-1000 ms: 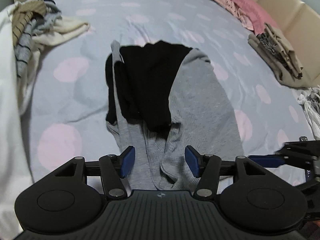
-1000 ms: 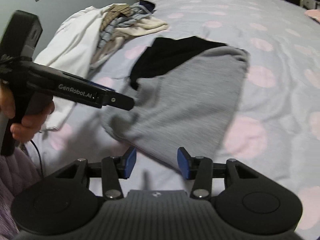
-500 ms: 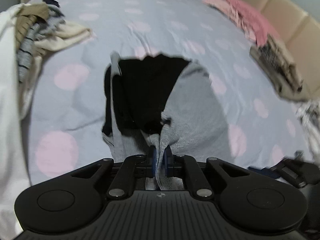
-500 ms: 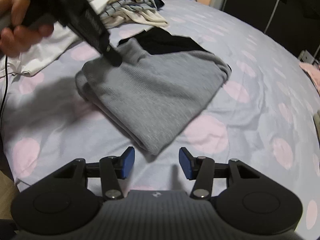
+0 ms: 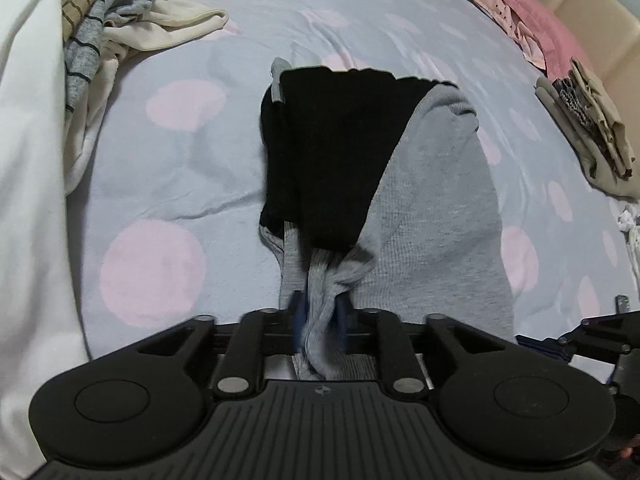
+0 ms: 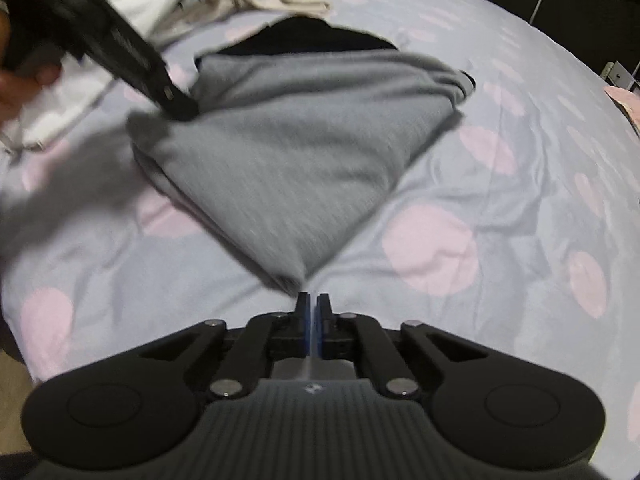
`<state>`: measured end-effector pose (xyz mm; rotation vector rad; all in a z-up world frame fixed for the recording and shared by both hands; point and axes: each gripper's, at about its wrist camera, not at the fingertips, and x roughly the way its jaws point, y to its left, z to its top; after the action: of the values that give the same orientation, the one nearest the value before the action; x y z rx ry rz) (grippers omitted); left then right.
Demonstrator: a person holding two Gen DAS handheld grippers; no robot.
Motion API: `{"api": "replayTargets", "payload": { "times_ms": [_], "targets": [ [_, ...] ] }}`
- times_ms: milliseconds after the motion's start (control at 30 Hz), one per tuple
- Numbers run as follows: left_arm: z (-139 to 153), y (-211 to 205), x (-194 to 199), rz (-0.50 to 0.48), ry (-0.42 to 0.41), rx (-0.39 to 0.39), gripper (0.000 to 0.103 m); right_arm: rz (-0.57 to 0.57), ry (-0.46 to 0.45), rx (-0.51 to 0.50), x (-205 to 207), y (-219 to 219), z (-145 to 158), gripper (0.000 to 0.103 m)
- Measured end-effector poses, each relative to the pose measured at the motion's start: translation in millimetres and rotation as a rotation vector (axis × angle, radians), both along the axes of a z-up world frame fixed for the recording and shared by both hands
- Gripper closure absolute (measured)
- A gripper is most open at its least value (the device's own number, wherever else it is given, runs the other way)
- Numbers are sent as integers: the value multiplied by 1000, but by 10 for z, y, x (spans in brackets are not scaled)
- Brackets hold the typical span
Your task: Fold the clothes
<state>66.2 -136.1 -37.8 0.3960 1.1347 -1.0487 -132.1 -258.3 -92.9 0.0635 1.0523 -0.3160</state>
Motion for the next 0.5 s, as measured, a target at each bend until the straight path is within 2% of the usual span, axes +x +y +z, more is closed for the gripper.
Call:
{"api": "replayTargets", "payload": {
  "times_ms": [67, 167, 300, 367, 500],
  "targets": [
    [82, 24, 18, -7, -6, -11, 51, -17, -3, 12, -45, -45, 31, 97],
    [256, 32, 38, -10, -50, -46, 52, -55, -24, 20, -85, -149, 112, 95],
    [331, -86, 178, 39, -74, -88, 51, -115, -82, 22, -65, -339, 256, 72],
    [313, -188, 245, 72, -101, -100, 51, -155, -113, 41, -23, -458, 327, 67],
    [270, -361, 356, 128, -95, -137, 50, -266, -199, 134, 112, -804, 467, 49]
  ]
}}
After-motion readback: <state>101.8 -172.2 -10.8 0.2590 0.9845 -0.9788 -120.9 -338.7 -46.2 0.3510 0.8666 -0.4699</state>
